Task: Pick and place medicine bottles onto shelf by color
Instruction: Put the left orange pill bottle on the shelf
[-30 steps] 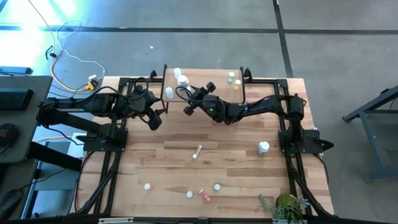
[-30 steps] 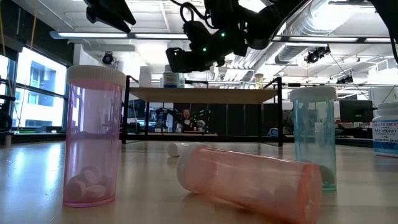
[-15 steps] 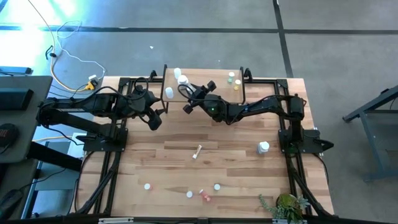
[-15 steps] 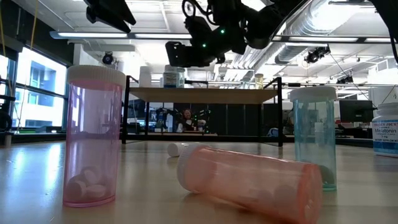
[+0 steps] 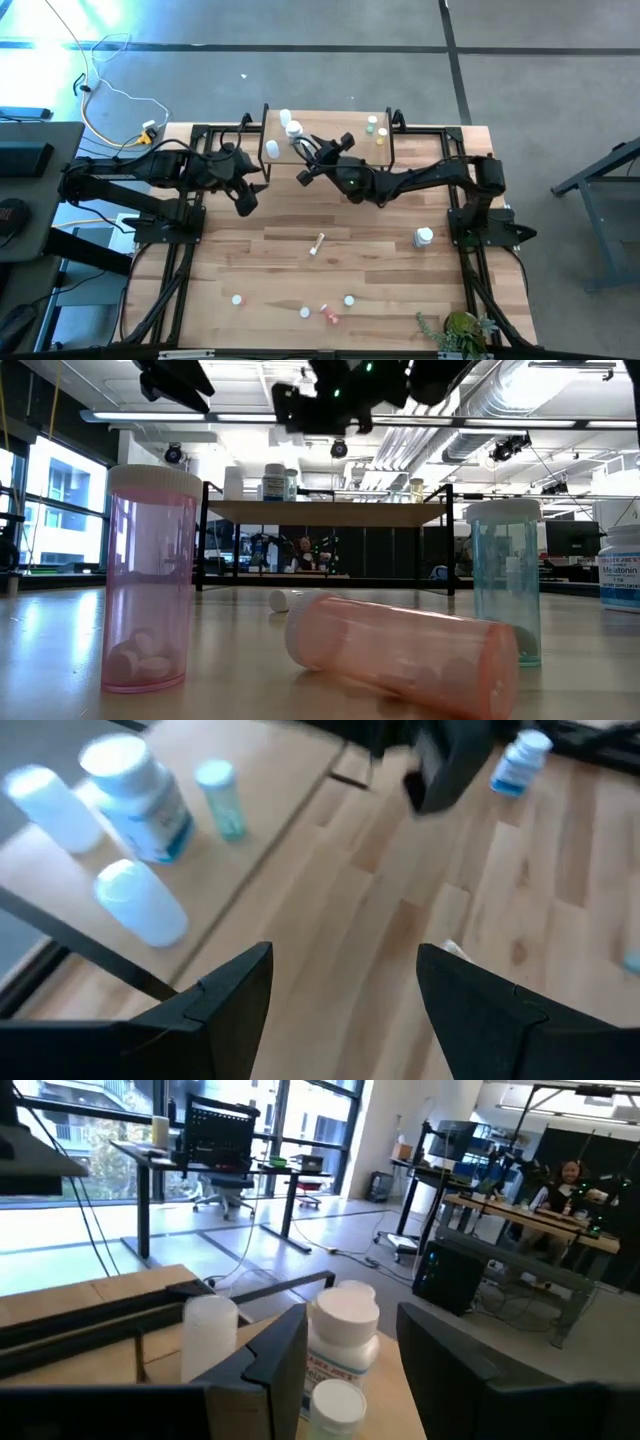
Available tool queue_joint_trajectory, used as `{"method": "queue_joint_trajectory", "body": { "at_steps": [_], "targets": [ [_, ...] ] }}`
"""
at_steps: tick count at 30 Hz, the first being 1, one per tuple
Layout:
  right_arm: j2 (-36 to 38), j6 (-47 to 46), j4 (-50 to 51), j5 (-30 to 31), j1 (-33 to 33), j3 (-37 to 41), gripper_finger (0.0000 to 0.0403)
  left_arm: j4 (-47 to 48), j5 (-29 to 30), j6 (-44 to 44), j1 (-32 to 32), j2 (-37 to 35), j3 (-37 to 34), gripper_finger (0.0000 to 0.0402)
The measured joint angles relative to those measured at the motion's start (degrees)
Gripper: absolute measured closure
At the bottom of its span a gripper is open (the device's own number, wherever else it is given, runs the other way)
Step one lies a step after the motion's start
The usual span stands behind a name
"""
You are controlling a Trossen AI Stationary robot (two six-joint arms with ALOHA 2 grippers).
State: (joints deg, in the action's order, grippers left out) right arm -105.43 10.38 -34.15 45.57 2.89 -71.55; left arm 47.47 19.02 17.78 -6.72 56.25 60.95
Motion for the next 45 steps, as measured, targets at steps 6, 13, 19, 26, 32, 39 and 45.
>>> {"method": "queue_joint_trajectory", "body": {
  "at_steps": [6, 13, 19, 26, 32, 39, 45],
  "targets": [
    [4.0, 0.1, 2.7, 9.1, -4.5, 0.0, 0.0256, 5.4, -1.4, 0.2, 1.6, 0.0, 0.0, 0.0163],
    [7.8, -0.4, 3.3, 14.4, -9.3, 0.0, 0.0256, 8.3, -1.3, 8.4, 8.0, 0.0, 0.0, 0.0163],
    [10.5, -2.9, 5.3, 14.2, -12.2, 0.0, 0.0256, 8.9, 1.1, 18.2, 16.9, 0.4, 0.0, 0.0163],
    [13.2, -5.0, 6.0, 13.9, -15.3, 0.0, 0.0256, 8.9, 2.7, 31.7, 30.9, 3.4, -0.1, 0.0163],
    [15.3, -8.9, 11.4, 11.3, -17.0, 0.0, 0.0256, 8.9, 6.8, 39.1, 43.7, 8.2, -0.1, 0.0163],
    [15.5, -17.4, 19.8, 7.7, -18.2, 0.0, 0.0256, 8.8, 12.5, 43.9, 56.9, 15.0, -0.1, 0.0163],
    [15.5, -20.9, 24.2, 5.8, -19.2, 0.0, 0.0256, 8.8, 12.9, 52.1, 60.9, 21.4, -0.1, 0.0163]
  ]
}}
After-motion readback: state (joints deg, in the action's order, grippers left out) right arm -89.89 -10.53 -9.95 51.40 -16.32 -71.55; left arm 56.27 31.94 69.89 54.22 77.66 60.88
